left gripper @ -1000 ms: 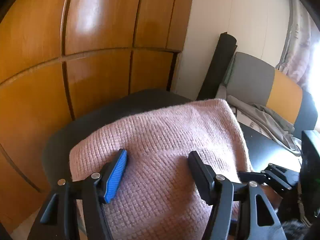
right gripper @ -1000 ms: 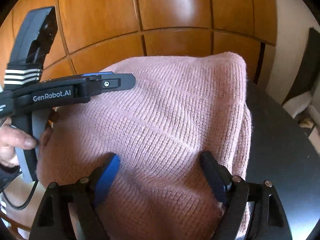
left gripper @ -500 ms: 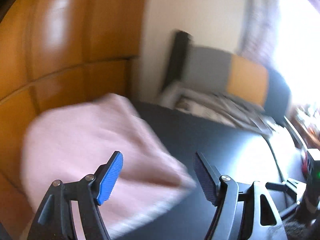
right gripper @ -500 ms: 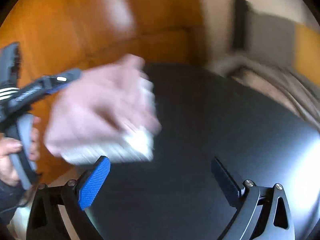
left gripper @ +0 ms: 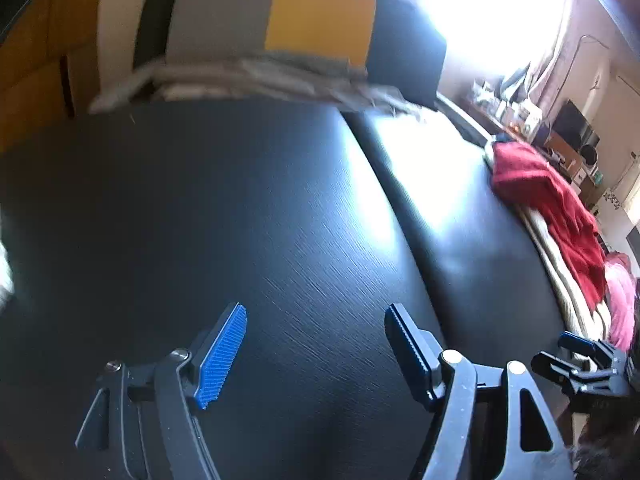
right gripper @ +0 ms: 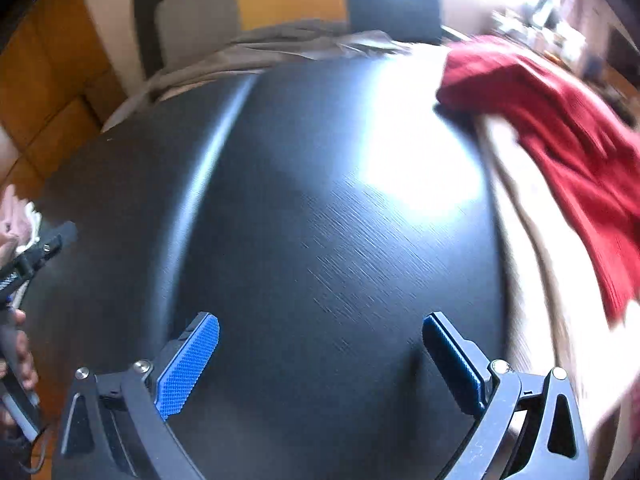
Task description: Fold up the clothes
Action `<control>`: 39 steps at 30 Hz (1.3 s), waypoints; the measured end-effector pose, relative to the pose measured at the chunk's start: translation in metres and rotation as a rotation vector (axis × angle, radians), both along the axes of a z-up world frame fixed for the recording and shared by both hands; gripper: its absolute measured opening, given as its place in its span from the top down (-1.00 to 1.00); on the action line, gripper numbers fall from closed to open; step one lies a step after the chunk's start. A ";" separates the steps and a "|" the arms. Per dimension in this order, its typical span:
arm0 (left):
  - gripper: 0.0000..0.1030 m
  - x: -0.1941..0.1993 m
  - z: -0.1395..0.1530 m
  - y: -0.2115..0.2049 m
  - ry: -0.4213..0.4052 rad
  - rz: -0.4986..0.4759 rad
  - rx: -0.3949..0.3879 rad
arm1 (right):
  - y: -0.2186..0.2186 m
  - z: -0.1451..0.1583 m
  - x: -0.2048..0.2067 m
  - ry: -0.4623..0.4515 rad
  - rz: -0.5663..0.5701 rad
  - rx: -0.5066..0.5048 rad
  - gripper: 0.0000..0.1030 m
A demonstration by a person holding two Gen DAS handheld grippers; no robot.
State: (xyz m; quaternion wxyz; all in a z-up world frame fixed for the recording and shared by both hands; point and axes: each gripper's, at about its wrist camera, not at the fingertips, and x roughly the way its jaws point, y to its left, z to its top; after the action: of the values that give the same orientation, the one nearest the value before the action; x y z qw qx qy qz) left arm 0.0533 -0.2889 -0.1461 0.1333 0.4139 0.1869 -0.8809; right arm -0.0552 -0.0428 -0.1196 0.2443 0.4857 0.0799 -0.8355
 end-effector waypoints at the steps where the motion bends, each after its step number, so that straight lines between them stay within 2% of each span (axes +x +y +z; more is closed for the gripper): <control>1: -0.42 -0.003 -0.005 0.007 -0.020 -0.002 0.017 | 0.011 -0.003 0.002 0.002 -0.011 0.001 -1.00; 3: -0.42 -0.004 -0.006 0.031 -0.027 -0.003 -0.057 | 0.024 -0.006 0.012 0.024 -0.015 0.016 -1.00; 9: -0.42 -0.023 0.001 0.085 -0.040 -0.084 -0.051 | 0.038 -0.011 0.021 0.043 0.033 0.040 -1.00; 12: -0.42 -0.018 0.009 0.091 -0.023 -0.032 -0.054 | 0.040 -0.012 0.026 0.055 0.049 0.041 -1.00; 15: -0.42 0.008 0.033 0.080 0.020 0.071 -0.140 | 0.034 -0.008 0.034 0.060 0.078 0.030 -1.00; 16: -0.42 0.018 0.040 0.072 0.029 0.107 -0.153 | 0.028 -0.004 0.037 0.063 0.116 -0.005 -1.00; 20: -0.42 0.090 0.087 0.016 0.048 0.372 -0.268 | -0.031 0.018 0.059 0.124 0.306 -0.093 -1.00; 24: -0.42 0.172 0.131 -0.037 -0.021 0.705 -0.467 | -0.138 0.044 0.097 0.170 0.534 -0.174 -1.00; 26: -0.41 0.204 0.148 -0.057 -0.052 0.813 -0.517 | -0.189 0.057 0.124 0.188 0.632 -0.211 -1.00; 28: -0.41 0.236 0.166 -0.071 -0.018 0.880 -0.513 | -0.238 0.077 0.158 0.203 0.724 -0.250 -1.00; 30: -0.30 0.265 0.186 -0.083 0.003 0.935 -0.529 | -0.278 0.096 0.185 0.215 0.785 -0.273 -1.00; 33: -0.21 0.292 0.208 -0.092 0.008 0.970 -0.592 | -0.322 0.116 0.214 0.239 0.807 -0.279 -1.00; 35: -0.02 0.302 0.217 -0.097 0.004 1.007 -0.639 | -0.343 0.129 0.231 0.253 0.816 -0.289 -1.00; 38: 0.01 0.324 0.219 -0.110 0.045 1.041 -0.594 | -0.368 0.145 0.254 0.269 0.837 -0.288 -1.00; 39: 0.04 0.333 0.217 -0.116 0.074 1.037 -0.547 | -0.376 0.150 0.262 0.274 0.847 -0.286 -1.00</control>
State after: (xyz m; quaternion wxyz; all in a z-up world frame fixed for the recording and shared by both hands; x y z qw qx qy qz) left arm 0.3861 -0.4048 0.0711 0.6423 0.1879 0.1356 -0.7306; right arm 0.2071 -0.4184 0.0299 0.6156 0.2571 0.1864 -0.7213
